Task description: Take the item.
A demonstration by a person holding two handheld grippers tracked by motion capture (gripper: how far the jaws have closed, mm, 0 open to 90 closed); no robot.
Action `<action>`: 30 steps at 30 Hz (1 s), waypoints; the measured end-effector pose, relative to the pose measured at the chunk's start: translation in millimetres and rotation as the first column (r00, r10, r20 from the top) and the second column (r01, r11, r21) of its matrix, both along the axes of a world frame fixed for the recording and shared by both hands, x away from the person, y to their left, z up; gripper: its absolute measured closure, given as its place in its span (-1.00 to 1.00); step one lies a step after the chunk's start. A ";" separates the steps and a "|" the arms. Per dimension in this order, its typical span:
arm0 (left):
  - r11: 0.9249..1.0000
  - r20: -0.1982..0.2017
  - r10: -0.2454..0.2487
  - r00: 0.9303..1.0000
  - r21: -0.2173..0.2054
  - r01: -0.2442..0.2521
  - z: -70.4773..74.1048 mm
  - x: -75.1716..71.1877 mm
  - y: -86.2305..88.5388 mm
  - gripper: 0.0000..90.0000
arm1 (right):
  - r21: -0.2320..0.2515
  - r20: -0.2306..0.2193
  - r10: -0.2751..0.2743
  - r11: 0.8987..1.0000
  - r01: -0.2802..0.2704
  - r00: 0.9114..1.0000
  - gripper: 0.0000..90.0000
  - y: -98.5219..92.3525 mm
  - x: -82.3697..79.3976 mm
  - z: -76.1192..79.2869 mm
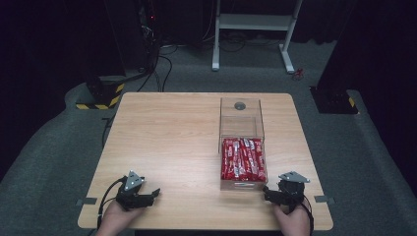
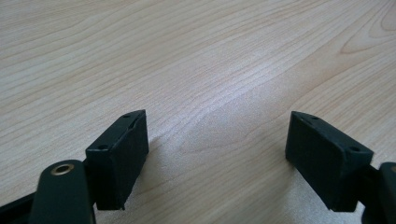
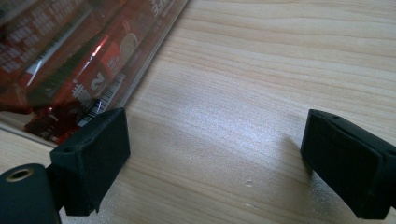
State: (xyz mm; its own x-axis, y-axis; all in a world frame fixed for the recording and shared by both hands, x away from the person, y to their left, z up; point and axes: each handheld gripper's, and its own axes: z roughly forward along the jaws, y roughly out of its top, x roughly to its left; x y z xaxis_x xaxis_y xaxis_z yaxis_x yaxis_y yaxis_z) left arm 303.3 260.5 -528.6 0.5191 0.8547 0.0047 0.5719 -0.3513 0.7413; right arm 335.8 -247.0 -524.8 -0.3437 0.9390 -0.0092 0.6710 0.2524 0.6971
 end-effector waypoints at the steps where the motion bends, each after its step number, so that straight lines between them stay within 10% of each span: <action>1: 1.000 0.001 0.000 1.000 0.000 0.000 -0.1 -0.1 0.0 -0.52 | 0.000 -0.001 -0.002 1.000 0.002 1.000 -0.82 0.2 -0.3 0.0; 30: 0.998 0.006 0.057 0.998 0.003 -0.057 -0.4 -3.9 0.8 -0.54 | 0.005 -0.003 0.006 1.000 -0.006 1.000 -0.82 -0.2 2.1 0.1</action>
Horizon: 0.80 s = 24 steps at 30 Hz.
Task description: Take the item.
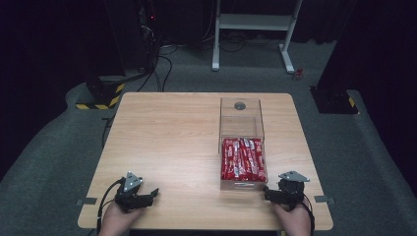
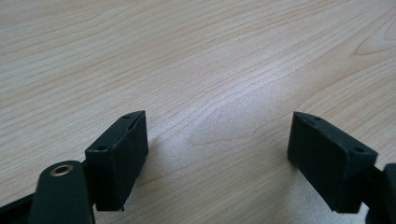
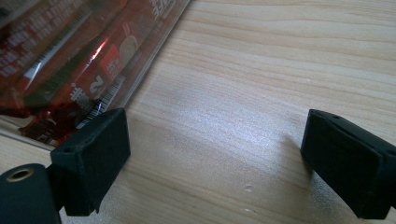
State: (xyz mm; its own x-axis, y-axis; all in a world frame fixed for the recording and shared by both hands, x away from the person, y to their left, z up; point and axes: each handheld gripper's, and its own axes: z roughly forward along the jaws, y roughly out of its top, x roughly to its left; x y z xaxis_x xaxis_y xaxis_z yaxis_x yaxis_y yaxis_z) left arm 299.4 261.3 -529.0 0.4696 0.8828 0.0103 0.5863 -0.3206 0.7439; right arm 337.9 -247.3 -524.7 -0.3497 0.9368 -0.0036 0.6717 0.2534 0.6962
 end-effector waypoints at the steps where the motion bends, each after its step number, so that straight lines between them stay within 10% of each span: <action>1: 1.000 -0.003 0.000 1.000 -0.002 0.000 0.2 0.1 0.0 -0.54 | -0.003 0.003 0.003 1.000 -0.003 1.000 -0.82 -0.2 0.3 0.0; 24: 0.998 0.010 -0.012 1.000 -0.067 0.013 14.3 6.7 -16.4 -0.28 | -0.011 -0.011 0.017 1.000 -0.017 1.000 -0.80 -4.0 -3.0 1.9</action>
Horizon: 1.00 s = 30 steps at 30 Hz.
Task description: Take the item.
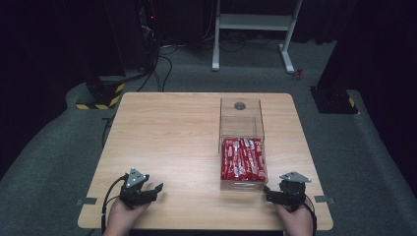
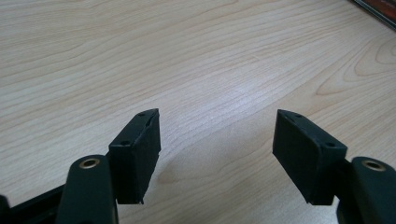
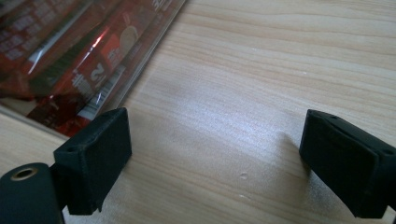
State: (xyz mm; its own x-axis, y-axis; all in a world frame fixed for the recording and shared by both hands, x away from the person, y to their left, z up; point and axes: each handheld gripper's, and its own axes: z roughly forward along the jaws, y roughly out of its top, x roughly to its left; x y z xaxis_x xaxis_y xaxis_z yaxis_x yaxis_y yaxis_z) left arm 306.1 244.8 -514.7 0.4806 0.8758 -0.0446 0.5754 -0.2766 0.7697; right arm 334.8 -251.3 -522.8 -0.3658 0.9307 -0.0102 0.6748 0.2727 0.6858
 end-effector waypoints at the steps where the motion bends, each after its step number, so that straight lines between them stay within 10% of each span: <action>1: 1.000 0.005 -0.005 1.000 0.006 0.005 0.1 1.1 -1.1 -0.28 | 0.001 -0.005 0.004 1.000 -0.004 1.000 -0.80 -0.1 -0.6 0.3; 30: 0.997 0.057 -0.069 0.996 -0.018 0.070 13.4 11.0 -28.7 -0.24 | 0.009 0.012 0.016 1.000 -0.016 1.000 -0.82 -2.2 -4.5 -1.7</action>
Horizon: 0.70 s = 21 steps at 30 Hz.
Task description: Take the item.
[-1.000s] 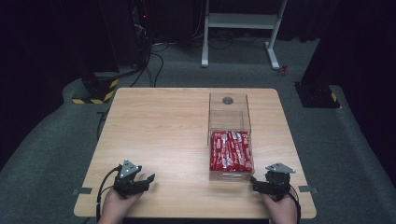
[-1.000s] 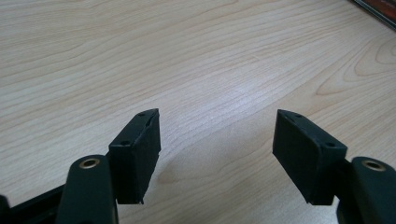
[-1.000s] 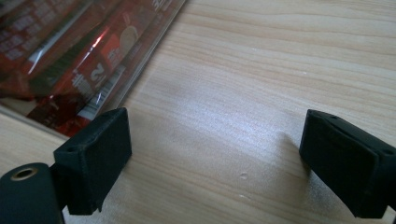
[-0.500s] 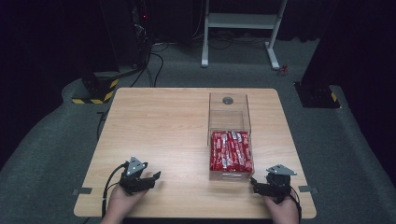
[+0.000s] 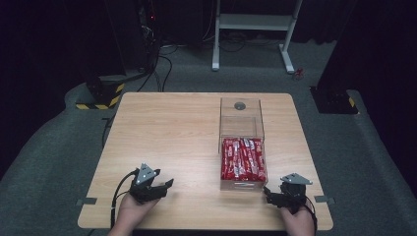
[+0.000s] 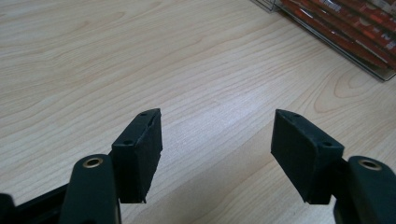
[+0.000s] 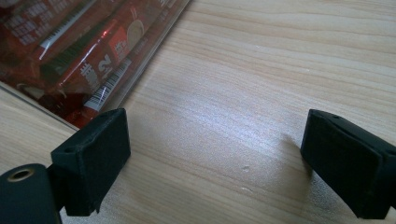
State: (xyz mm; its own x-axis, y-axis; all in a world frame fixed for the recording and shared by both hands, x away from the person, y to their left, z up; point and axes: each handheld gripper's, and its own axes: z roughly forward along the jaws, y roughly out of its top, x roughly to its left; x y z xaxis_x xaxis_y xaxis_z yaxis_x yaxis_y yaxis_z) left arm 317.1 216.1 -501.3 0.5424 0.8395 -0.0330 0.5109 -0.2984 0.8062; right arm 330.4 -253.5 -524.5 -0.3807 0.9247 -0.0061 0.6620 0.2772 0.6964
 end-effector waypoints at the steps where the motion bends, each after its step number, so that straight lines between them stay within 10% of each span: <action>1: 1.000 0.002 -0.002 1.000 0.004 0.002 0.2 0.5 -1.1 -0.24 | 0.000 0.000 0.000 1.000 0.000 1.000 -0.82 0.0 0.0 0.0; 21: 0.998 0.029 -0.049 0.998 -0.031 0.050 9.0 3.9 -32.4 -0.24 | 0.002 -0.002 0.008 1.000 -0.008 1.000 -0.82 0.6 -0.2 -0.1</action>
